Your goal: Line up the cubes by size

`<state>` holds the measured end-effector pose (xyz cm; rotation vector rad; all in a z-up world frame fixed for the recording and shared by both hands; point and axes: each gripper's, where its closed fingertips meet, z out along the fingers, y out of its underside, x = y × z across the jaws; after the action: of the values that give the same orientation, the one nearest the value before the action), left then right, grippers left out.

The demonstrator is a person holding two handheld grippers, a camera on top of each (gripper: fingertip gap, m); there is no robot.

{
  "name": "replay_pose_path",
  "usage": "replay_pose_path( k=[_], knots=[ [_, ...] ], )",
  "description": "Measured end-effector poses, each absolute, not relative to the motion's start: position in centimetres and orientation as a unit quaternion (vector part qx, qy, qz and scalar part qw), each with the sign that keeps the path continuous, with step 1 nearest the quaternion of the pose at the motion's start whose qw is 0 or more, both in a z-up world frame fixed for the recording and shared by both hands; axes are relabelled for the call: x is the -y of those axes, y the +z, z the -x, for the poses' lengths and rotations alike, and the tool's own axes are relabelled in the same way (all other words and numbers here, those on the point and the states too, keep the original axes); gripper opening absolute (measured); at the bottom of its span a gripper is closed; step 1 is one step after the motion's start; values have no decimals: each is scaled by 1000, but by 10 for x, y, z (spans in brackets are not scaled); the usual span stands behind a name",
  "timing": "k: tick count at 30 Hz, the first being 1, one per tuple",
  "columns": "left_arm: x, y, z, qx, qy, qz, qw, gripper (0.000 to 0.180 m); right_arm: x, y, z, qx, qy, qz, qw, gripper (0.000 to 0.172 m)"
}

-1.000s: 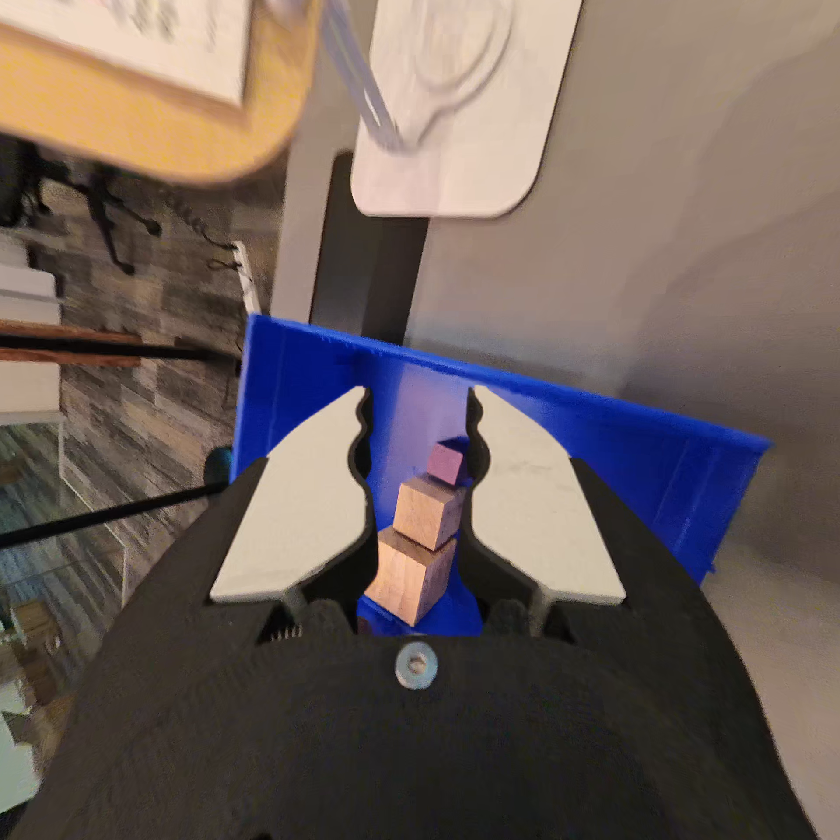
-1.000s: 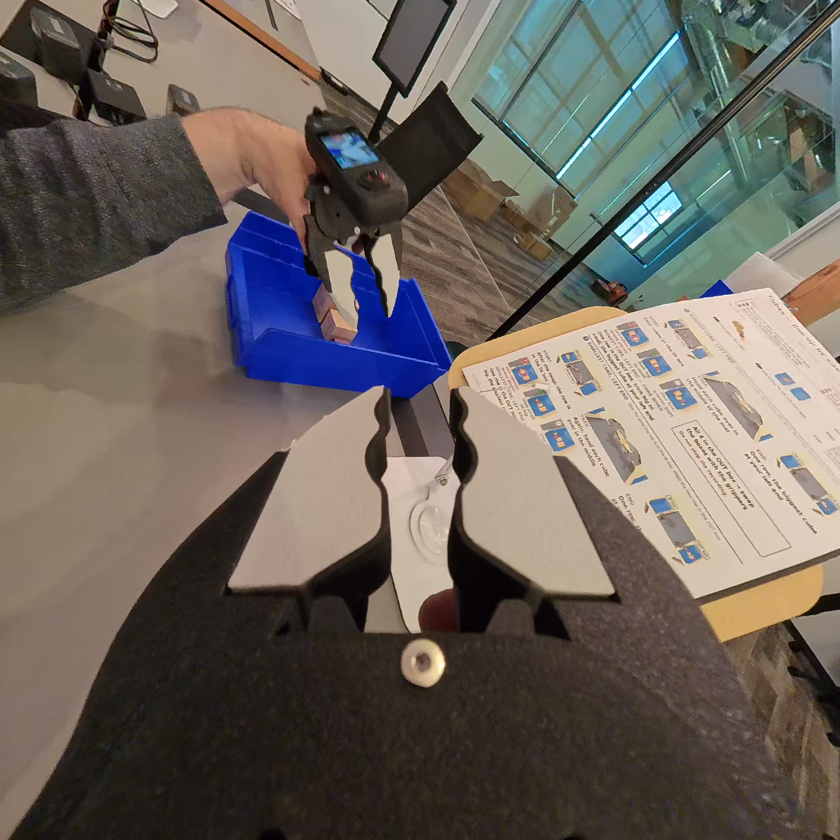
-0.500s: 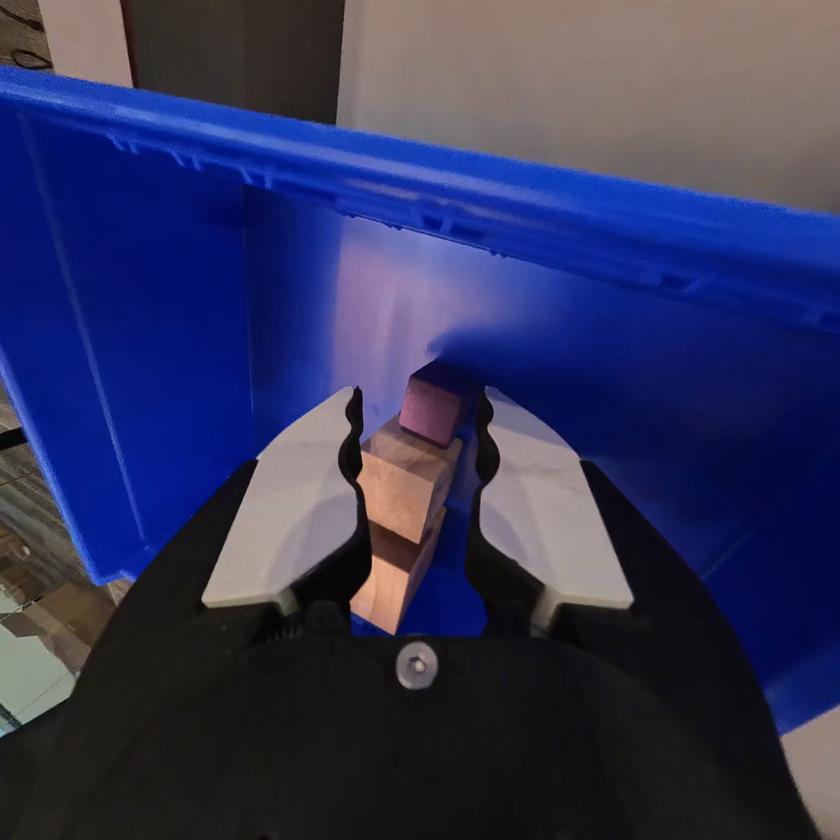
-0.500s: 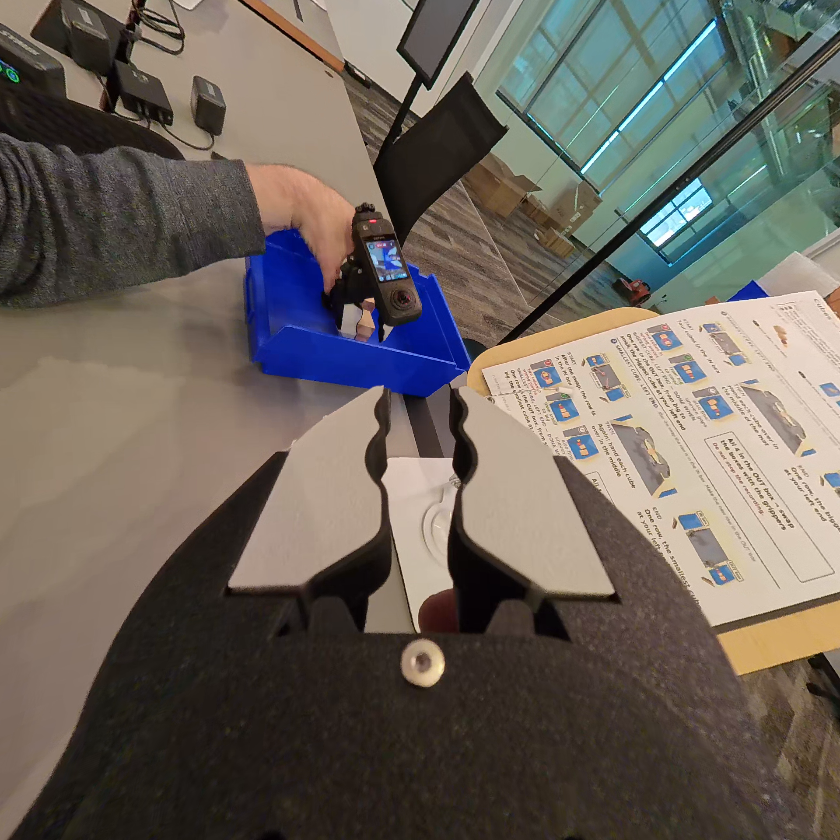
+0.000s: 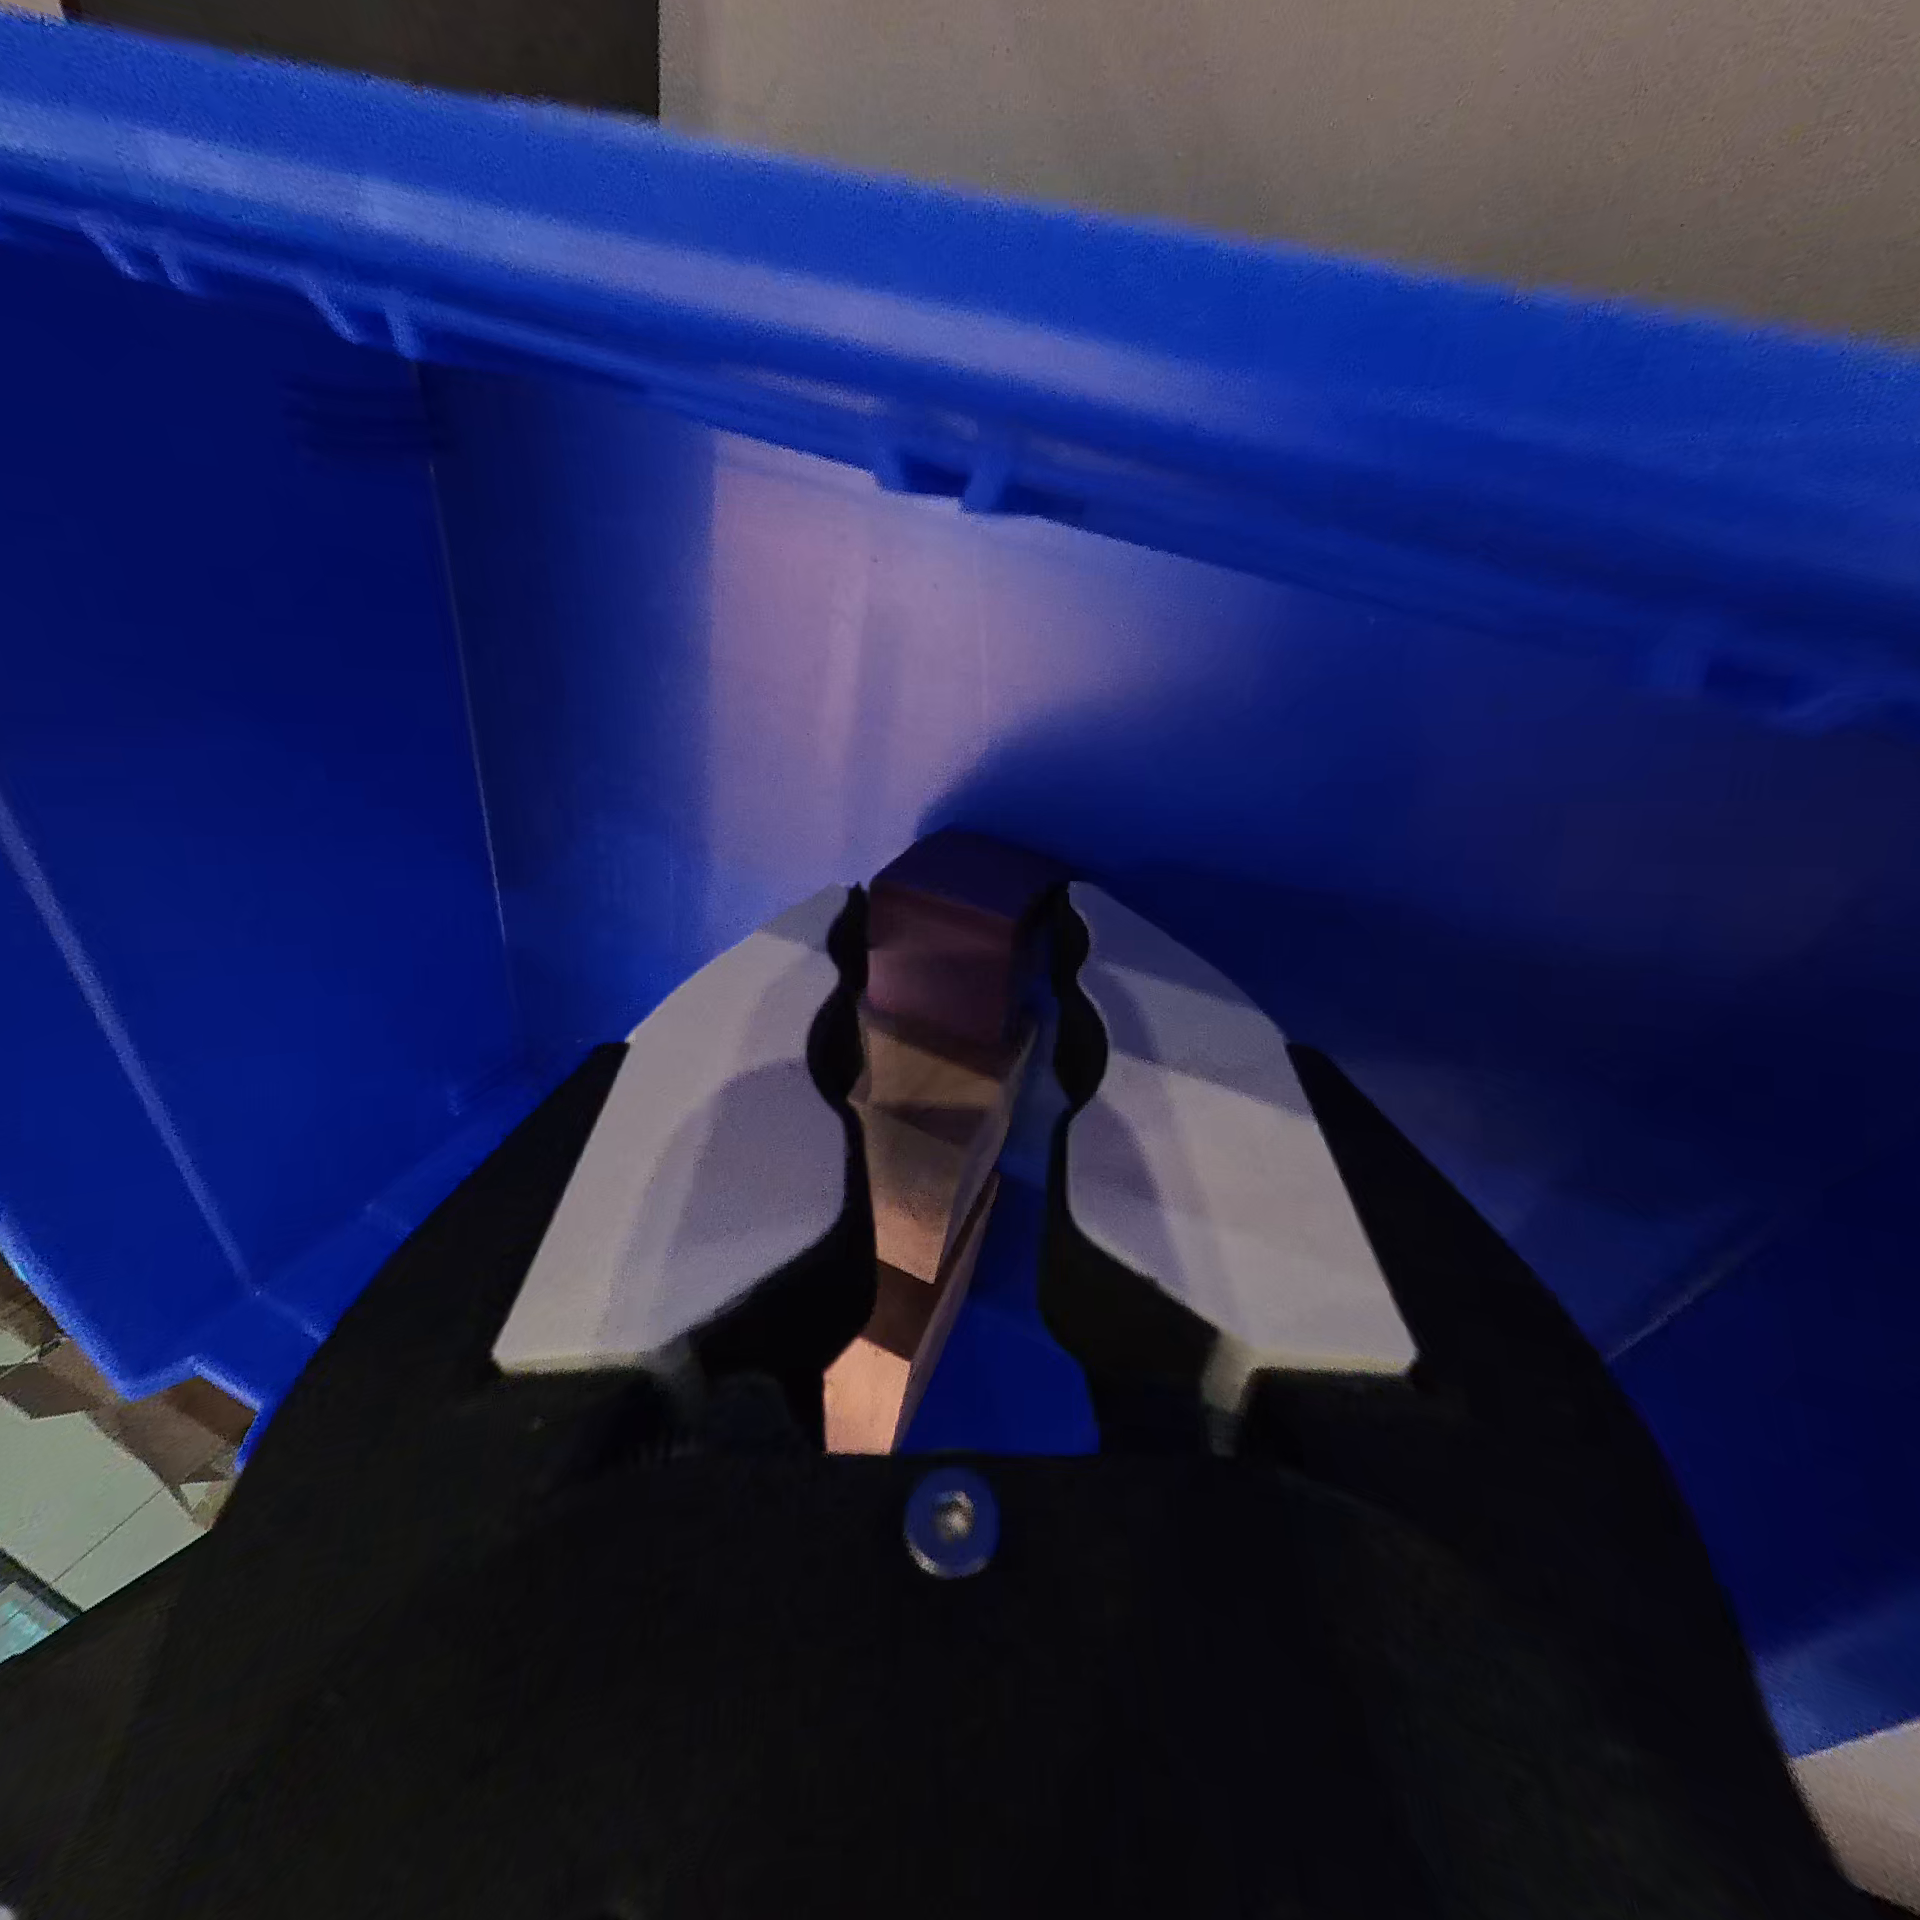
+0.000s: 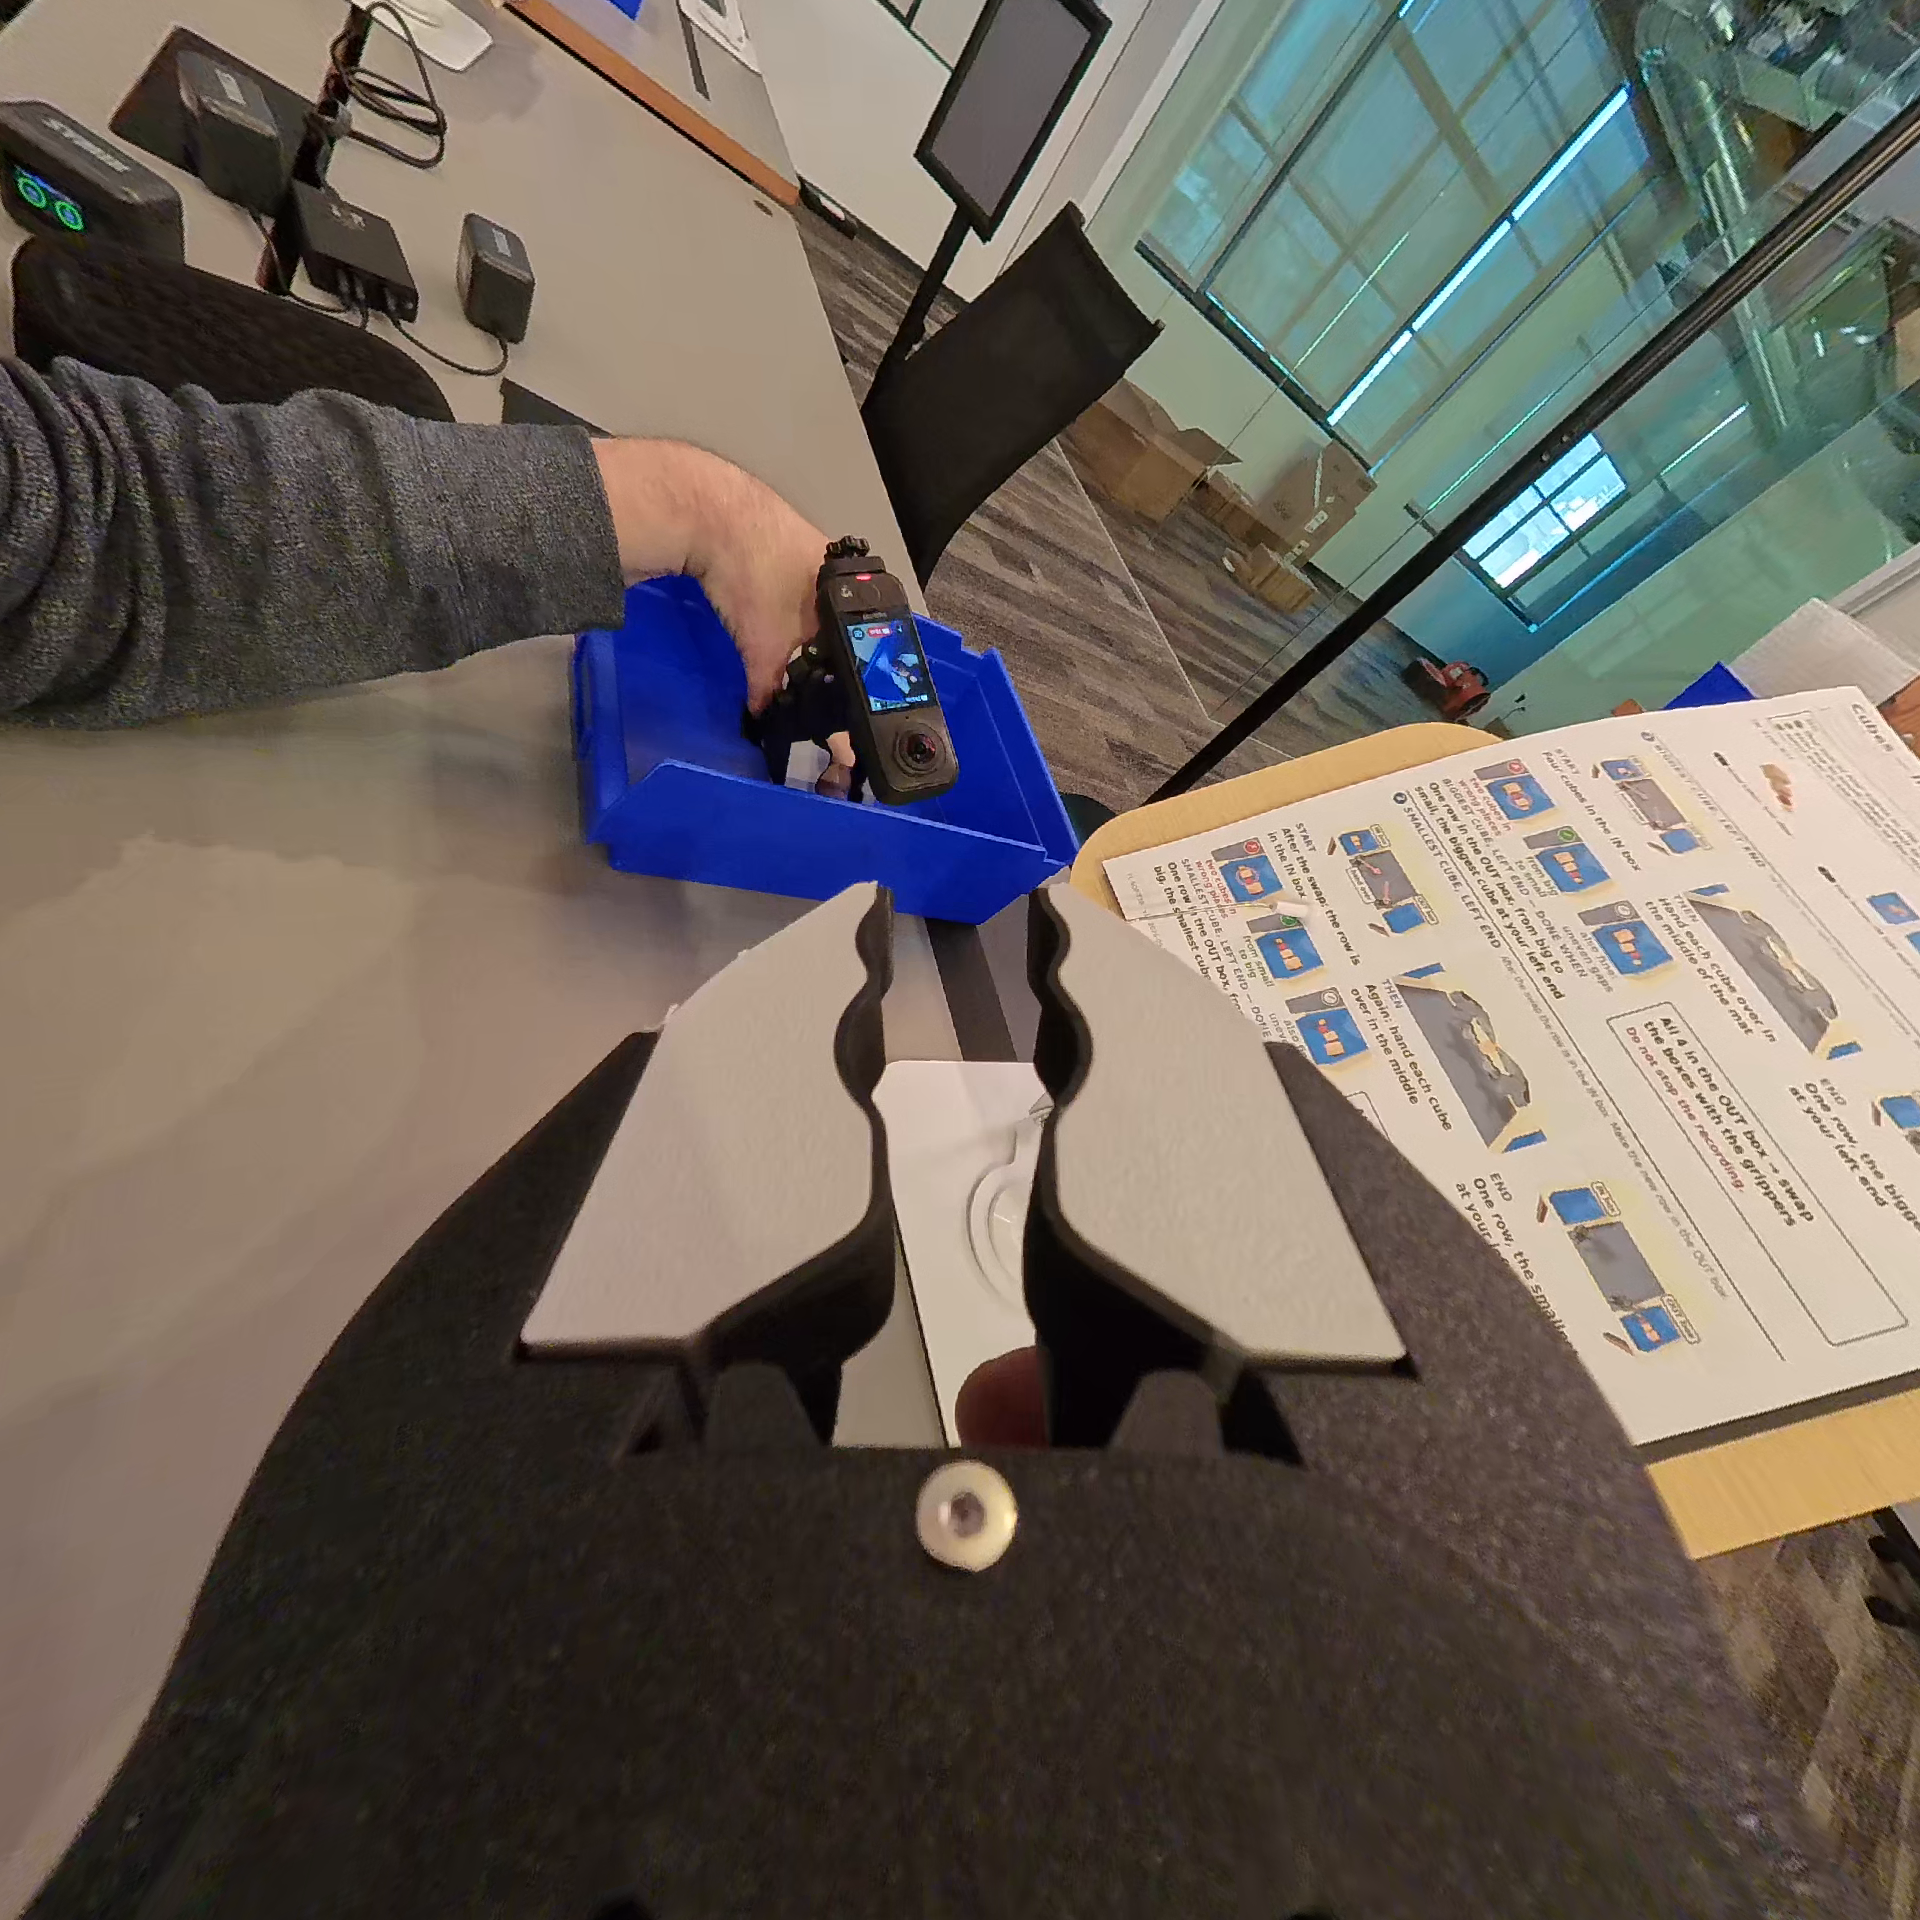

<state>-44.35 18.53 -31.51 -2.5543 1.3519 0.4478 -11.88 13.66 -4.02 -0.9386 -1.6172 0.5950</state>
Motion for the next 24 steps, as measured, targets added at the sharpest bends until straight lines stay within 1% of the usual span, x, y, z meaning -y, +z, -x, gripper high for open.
replay_pose_path(
  k=[6, 11, 14, 17, 21, 24],
  knots=[
    [-186, -313, 442, -460, 146, 868, 118, 31, -135, -43, 123, 689, 253, 396, 552, 24],
    [-189, -286, 437, -454, 146, 862, 174, 30, -133, -46, 127, 692, 255, 394, 549, 24],
    [-191, -248, 426, -448, 151, 846, 246, 30, -132, -47, 130, 693, 258, 392, 548, 24],
    [-187, -198, 417, -445, 186, 818, 312, 29, -130, -46, 133, 691, 263, 386, 551, 24],
    [-174, -124, 365, -468, 174, 742, 448, 29, -124, -44, 139, 688, 274, 377, 557, 26],
    [-159, -78, 311, -499, 132, 665, 540, 29, -116, -45, 147, 690, 281, 366, 558, 29]
  ],
)
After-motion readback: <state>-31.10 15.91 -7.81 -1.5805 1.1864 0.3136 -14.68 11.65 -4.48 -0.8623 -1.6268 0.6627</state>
